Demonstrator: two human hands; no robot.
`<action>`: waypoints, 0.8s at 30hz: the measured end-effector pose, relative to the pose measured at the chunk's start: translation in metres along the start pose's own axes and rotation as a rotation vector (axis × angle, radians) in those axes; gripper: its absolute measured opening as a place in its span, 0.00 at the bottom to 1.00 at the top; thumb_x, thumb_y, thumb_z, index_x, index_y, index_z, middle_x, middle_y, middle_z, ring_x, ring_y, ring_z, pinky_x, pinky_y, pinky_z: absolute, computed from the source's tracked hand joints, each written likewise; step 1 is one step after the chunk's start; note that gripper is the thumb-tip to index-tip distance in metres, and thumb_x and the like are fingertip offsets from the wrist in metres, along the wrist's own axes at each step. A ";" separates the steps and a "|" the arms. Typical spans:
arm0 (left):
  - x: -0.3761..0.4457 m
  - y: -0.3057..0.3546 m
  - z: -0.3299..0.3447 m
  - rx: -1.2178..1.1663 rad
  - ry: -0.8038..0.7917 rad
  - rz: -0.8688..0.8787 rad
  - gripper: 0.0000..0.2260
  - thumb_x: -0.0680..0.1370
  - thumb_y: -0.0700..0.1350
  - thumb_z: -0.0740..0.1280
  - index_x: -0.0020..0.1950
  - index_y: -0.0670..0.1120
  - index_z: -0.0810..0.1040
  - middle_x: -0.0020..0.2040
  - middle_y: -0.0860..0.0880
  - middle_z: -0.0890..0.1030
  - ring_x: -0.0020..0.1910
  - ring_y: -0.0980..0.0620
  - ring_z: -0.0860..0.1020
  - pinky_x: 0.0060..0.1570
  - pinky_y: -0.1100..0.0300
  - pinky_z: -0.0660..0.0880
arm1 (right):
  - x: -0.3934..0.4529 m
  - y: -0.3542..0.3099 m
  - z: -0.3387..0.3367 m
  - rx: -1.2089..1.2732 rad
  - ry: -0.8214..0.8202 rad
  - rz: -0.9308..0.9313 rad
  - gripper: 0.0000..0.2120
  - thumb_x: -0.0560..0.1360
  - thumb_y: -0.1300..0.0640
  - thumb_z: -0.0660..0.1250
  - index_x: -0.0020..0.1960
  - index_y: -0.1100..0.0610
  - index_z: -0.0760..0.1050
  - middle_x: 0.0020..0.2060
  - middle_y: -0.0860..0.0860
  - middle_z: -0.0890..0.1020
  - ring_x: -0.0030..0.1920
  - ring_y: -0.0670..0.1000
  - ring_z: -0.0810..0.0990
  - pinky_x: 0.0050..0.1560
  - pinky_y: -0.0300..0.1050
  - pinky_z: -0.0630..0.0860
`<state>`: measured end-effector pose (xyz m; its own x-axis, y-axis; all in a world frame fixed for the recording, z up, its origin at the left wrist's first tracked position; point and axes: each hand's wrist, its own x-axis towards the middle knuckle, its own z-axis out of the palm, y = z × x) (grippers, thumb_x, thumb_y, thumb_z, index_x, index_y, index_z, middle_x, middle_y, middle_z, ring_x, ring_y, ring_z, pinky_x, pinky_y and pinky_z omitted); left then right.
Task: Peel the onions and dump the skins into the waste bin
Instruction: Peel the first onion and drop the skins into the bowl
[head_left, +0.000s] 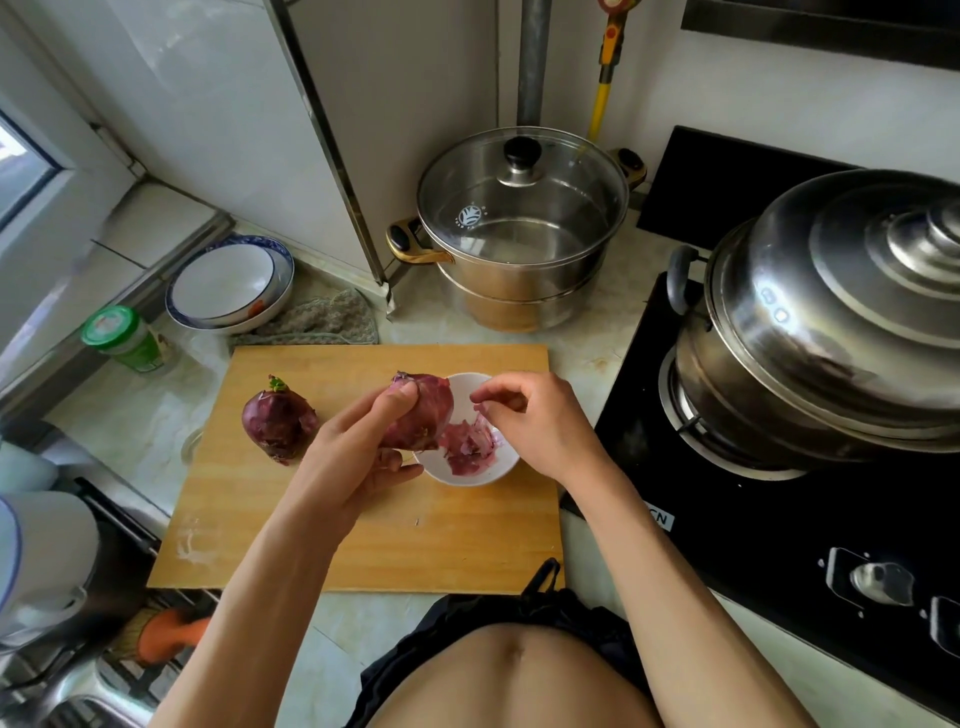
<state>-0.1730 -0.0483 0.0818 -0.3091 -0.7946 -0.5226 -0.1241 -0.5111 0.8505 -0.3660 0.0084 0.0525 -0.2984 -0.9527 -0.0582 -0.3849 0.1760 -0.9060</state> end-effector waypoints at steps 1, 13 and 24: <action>0.000 -0.001 -0.001 0.003 0.005 -0.001 0.17 0.73 0.58 0.74 0.58 0.52 0.87 0.43 0.47 0.83 0.34 0.52 0.72 0.43 0.54 0.83 | -0.001 0.001 0.001 -0.032 0.008 -0.008 0.08 0.77 0.63 0.70 0.52 0.55 0.85 0.46 0.45 0.86 0.47 0.40 0.82 0.51 0.33 0.77; 0.002 -0.006 -0.004 0.039 -0.030 -0.010 0.11 0.76 0.58 0.73 0.55 0.56 0.87 0.48 0.44 0.83 0.32 0.51 0.72 0.45 0.53 0.82 | -0.001 -0.009 0.006 0.048 -0.065 -0.154 0.10 0.78 0.56 0.70 0.58 0.55 0.83 0.50 0.45 0.81 0.51 0.42 0.80 0.51 0.35 0.77; 0.002 -0.004 -0.004 0.026 -0.046 -0.018 0.14 0.77 0.56 0.72 0.57 0.49 0.87 0.44 0.45 0.83 0.31 0.53 0.72 0.43 0.54 0.82 | 0.003 -0.006 0.011 0.136 0.018 -0.227 0.04 0.75 0.58 0.74 0.47 0.57 0.84 0.42 0.40 0.81 0.45 0.42 0.81 0.49 0.39 0.77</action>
<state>-0.1694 -0.0487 0.0770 -0.3492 -0.7689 -0.5355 -0.1542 -0.5165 0.8423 -0.3555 0.0016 0.0530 -0.2337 -0.9591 0.1595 -0.3231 -0.0781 -0.9431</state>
